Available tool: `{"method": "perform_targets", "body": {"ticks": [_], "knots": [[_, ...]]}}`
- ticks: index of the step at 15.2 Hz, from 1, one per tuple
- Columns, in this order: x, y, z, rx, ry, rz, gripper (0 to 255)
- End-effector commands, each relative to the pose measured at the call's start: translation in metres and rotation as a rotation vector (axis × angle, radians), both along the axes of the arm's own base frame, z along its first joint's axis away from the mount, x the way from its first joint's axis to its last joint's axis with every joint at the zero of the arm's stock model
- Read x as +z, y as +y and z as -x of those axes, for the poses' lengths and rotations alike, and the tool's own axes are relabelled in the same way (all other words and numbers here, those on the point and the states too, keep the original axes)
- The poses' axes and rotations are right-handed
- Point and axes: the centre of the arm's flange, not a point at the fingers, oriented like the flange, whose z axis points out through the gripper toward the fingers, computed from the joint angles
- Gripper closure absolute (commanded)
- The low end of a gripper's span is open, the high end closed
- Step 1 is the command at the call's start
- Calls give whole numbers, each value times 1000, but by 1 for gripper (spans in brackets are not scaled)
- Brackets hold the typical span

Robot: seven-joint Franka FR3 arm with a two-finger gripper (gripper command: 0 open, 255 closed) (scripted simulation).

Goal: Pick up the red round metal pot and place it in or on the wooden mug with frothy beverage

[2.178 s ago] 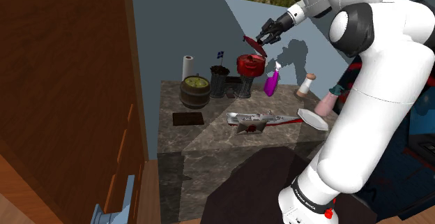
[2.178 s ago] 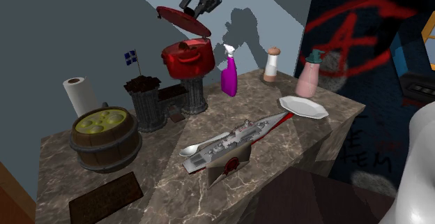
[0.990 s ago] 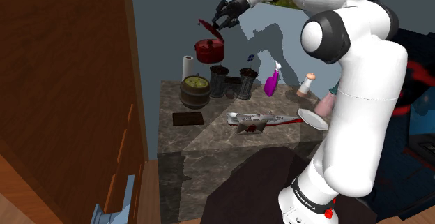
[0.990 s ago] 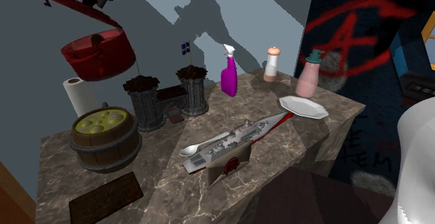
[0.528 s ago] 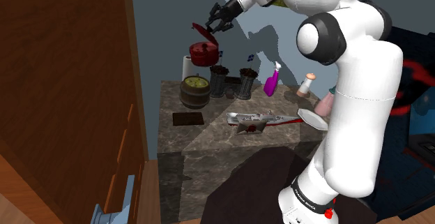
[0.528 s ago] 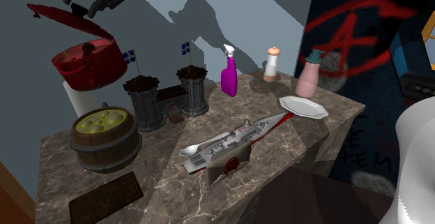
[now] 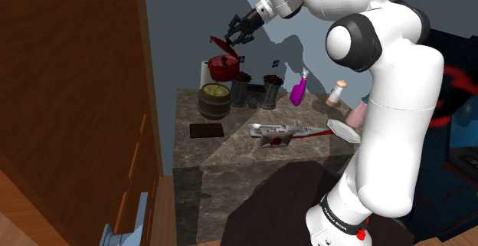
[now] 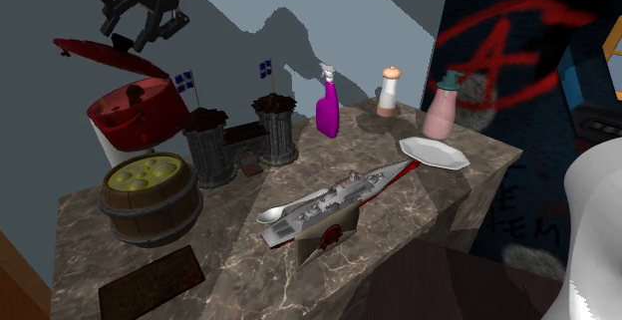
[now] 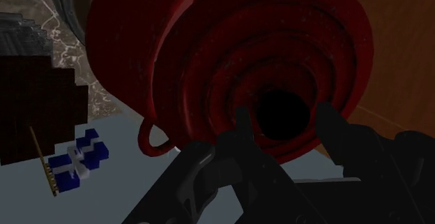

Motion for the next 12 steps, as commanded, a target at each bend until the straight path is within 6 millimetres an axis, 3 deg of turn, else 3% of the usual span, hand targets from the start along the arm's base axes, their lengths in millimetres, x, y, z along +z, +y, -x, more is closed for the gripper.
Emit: {"method": "perform_targets", "body": {"ticks": [1,12], "knots": [[-9,0,0,0,-4,0,255],[-67,0,0,0,-4,0,255]]}}
